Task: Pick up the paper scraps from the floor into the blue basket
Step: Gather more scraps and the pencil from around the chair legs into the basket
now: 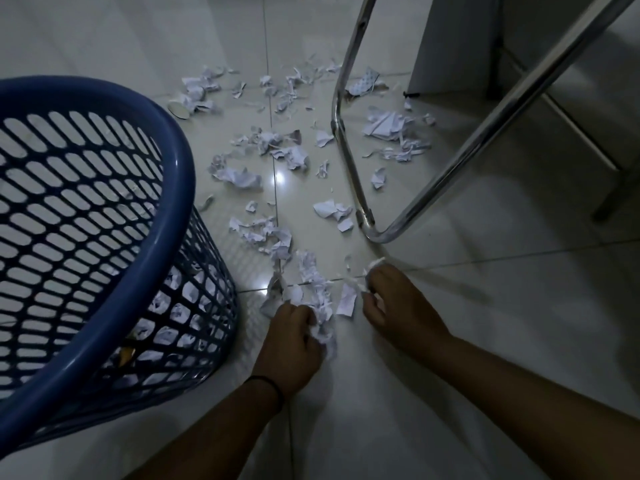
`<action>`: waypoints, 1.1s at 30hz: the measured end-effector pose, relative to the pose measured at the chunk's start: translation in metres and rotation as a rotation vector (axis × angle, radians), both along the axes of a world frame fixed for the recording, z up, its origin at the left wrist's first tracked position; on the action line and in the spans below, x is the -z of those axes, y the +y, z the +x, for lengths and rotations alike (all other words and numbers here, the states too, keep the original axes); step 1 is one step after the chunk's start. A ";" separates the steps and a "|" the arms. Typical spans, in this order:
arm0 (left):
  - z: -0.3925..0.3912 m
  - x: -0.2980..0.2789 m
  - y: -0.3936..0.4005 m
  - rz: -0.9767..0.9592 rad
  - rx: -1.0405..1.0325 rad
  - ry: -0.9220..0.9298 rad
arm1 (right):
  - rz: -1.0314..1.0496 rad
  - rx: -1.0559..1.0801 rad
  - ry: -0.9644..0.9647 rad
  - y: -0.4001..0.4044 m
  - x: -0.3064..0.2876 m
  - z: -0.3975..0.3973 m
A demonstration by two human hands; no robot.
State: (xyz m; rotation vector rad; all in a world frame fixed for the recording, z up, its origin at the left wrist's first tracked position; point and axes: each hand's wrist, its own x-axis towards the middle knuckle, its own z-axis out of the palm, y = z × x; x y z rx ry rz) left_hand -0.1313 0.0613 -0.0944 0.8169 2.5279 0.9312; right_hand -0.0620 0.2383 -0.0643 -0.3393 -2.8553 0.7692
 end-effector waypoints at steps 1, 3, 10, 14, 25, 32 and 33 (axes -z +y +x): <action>0.001 -0.001 0.000 0.013 -0.020 -0.012 | -0.001 -0.032 0.001 -0.003 0.001 -0.004; 0.001 -0.001 -0.002 0.025 -0.052 -0.039 | 0.018 -0.125 -0.032 -0.012 0.013 -0.008; 0.004 -0.012 -0.010 0.109 -0.194 -0.196 | 0.201 -0.326 -0.346 -0.035 0.057 -0.011; 0.009 -0.008 -0.012 0.074 -0.218 -0.129 | 0.147 -0.286 -0.247 -0.036 0.053 -0.021; -0.014 0.016 0.004 -0.260 -0.166 -0.063 | -0.339 0.159 -0.096 -0.003 0.025 -0.006; -0.003 0.020 0.009 -0.253 -0.175 0.207 | -0.062 0.000 -0.236 -0.003 0.028 0.004; -0.001 0.022 0.007 -0.214 -0.175 0.207 | 0.047 -0.053 -0.272 -0.003 0.030 0.006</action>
